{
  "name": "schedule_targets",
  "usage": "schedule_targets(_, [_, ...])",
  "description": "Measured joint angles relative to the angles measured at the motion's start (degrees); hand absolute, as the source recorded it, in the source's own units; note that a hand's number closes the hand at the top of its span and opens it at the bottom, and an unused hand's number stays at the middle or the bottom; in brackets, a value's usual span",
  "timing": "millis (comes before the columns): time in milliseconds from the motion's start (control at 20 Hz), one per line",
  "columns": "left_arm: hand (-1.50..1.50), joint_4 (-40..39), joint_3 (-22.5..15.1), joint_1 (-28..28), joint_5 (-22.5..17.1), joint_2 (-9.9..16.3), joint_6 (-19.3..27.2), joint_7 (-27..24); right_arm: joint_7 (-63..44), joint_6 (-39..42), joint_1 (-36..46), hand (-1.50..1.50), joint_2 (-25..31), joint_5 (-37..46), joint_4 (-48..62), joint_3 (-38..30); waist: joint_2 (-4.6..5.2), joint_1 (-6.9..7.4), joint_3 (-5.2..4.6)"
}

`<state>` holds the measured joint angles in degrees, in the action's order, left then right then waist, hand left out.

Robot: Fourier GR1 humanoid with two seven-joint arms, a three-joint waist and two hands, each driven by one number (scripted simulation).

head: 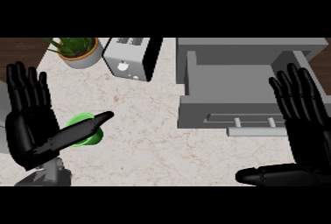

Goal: Pick up the cup, place it into the drawer and close the drawer

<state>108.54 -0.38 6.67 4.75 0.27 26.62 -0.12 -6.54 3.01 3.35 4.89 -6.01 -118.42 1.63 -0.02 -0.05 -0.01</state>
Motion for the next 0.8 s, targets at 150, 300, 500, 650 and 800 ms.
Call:
schedule_targets(150, [-1.5, -0.88, 0.16, 0.85, 0.61, -0.06, 0.71, 0.48, -0.94, 0.14, 0.51, -1.5, -0.12, -0.06, -0.49, -0.27, 0.0, 0.0, 0.01])
schedule_targets(300, [-1.5, -1.06, -0.78, 0.41, 0.83, -0.16, 1.84, 0.85, -0.01, 0.69, 0.8, -1.5, -0.17, -0.58, 0.46, -1.24, 0.0, 0.02, 0.02])
schedule_targets(500, [-1.5, -3.27, 0.09, 0.38, -0.18, 0.1, 2.6, -0.82, 1.95, 1.56, 0.49, -1.5, -0.42, -0.38, 2.04, -1.56, 0.01, 0.02, 0.02])
schedule_targets(650, [-1.5, -3.08, 0.12, -0.86, -0.64, -0.03, 3.12, -0.87, 2.12, 2.35, 0.07, -1.5, 0.13, -1.2, 1.8, -2.85, -0.01, 0.02, 0.02])
schedule_targets(800, [-1.5, -3.93, 0.55, -2.02, -1.8, 0.19, 3.37, -1.7, 1.23, 2.09, 0.86, -1.5, -0.02, -1.17, 1.38, -2.88, 0.0, 0.05, 0.01])
